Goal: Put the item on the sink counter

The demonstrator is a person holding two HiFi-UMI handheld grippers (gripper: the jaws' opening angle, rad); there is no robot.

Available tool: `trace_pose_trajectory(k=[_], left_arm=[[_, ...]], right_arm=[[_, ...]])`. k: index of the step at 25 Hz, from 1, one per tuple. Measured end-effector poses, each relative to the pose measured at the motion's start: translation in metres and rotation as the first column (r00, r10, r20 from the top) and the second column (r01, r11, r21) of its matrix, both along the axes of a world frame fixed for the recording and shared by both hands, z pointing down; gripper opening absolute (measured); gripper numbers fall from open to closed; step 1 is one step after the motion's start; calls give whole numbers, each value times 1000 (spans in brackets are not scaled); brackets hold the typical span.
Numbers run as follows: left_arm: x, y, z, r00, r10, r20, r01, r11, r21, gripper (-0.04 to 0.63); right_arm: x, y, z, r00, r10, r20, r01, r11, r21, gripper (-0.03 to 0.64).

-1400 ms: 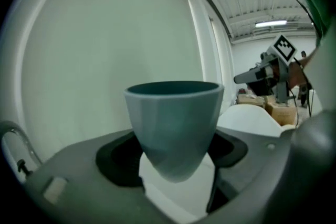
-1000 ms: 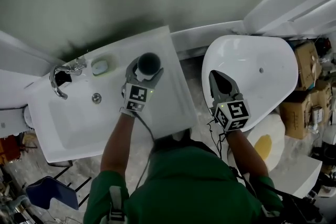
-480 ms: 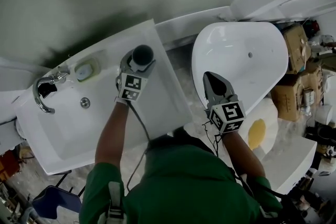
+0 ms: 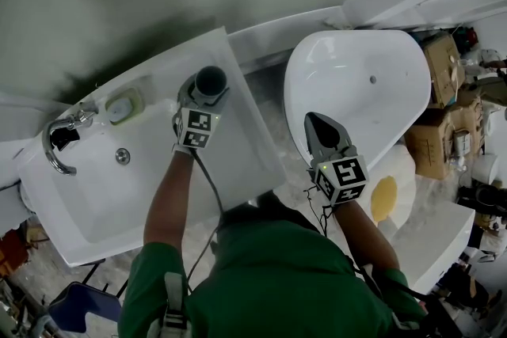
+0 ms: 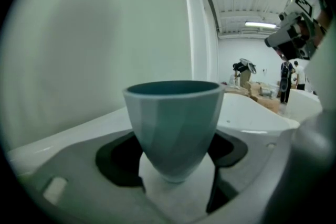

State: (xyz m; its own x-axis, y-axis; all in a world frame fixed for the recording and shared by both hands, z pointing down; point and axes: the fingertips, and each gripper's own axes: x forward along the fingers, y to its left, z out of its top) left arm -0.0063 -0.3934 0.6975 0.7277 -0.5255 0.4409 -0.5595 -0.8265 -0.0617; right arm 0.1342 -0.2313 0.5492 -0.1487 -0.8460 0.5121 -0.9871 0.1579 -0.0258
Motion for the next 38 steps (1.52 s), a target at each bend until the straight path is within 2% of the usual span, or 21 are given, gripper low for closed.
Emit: trace_pose_trajectory(k=[4,9,18,21,23,25,29,32,35,38], left_arm=[[0,2,5,1000,-10,20,11,1000,-13,368],[-5,18,-1,999,-16,37,19,997,-77,433],[-54,51,-37,987,-130,93,135,989,-58,425],[-68,68,-59,979,-176,101,184,981,-68,375],[-76,80,-82,973,-216,79,220,974,-57,317],[-84,91,-107,962,-270,28,271,961,-58,272],[-97,115,-161,926,-356,-121,346,933,-100,167],[-105,130,-203,902,-390,-186,390,920,-37,101],[-116,141,-247,874,-429,-227,454,888,70,47],[-122,152,-284,860,-443,-255,488,859,155,-2]], right_arm=[[5,5,-1,1000,9,10,-9,1000,6,2],[8,8,-4,998,14,60,-16,999,32,2],[9,11,-27,994,-26,104,14,993,114,2],[3,9,-37,991,-59,123,41,989,144,2],[-4,8,-43,985,-82,153,56,984,167,2],[-12,6,-49,979,-110,171,78,979,187,2],[-33,1,-71,967,-174,188,126,962,244,2],[-50,-1,-92,957,-229,181,169,940,296,2],[-64,-1,-115,945,-278,171,207,915,345,2],[-73,2,-141,930,-327,165,236,880,413,2]])
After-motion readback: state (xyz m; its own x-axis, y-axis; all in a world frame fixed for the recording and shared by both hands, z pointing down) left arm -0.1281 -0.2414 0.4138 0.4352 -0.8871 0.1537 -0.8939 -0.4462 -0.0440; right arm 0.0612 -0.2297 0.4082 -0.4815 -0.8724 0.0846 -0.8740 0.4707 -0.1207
